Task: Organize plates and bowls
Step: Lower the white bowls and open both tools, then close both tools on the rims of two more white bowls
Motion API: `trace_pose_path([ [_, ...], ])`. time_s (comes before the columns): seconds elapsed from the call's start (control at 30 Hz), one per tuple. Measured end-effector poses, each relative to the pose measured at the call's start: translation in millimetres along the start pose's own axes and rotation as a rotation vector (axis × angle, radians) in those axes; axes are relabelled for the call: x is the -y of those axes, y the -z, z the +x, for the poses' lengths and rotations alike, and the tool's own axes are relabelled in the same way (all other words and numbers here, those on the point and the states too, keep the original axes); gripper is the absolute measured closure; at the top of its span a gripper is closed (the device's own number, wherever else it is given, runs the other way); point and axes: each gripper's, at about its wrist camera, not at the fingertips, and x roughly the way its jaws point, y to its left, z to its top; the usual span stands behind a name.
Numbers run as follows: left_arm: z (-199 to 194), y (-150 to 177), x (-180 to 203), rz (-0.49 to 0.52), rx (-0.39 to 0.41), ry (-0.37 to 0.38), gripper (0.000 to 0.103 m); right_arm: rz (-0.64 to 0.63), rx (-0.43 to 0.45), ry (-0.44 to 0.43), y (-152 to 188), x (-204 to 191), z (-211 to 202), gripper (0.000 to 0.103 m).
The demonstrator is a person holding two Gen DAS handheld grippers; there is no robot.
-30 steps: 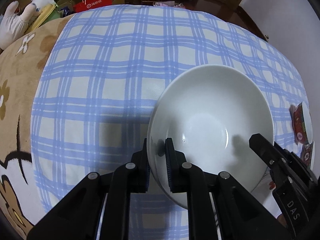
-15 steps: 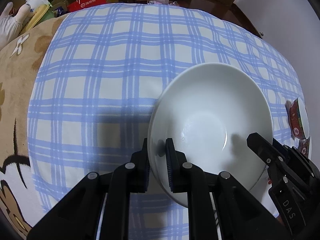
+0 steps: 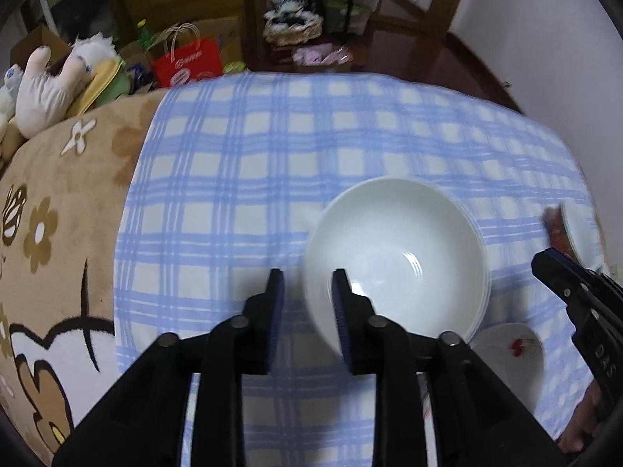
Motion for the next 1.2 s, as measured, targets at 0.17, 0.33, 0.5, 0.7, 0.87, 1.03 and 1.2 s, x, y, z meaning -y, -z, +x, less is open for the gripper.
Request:
trace_pose_path([
  [0.17, -27, -2, 23, 0.021, 0.106, 0.027, 0.04, 0.028, 0.042, 0.05, -1, 30, -32, 0.079],
  [0.33, -40, -6, 54, 0.057, 0.113, 0.096, 0.019, 0.049, 0.096, 0.103, 0, 62, -60, 0.056],
  [0.5, -46, -10, 96, 0.164, 0.109, 0.086, 0.018, 0.083, 0.119, 0.142, -3, 97, -79, 0.033],
  [0.7, -44, -25, 152, 0.242, 0.075, 0.129, 0.018, 0.057, 0.174, 0.215, -8, 130, -91, 0.004],
  [0.87, -35, -39, 191, 0.284, 0.066, 0.126, 0.018, 0.091, 0.163, 0.227, -11, 164, -90, 0.004],
  [1.03, -16, -51, 220, 0.274, 0.036, 0.171, 0.018, 0.134, 0.154, 0.226, -15, 194, -81, 0.004],
  [1.2, 6, -59, 243, 0.279, 0.016, 0.194, 0.018, 0.168, 0.147, 0.243, -16, 216, -68, 0.004],
])
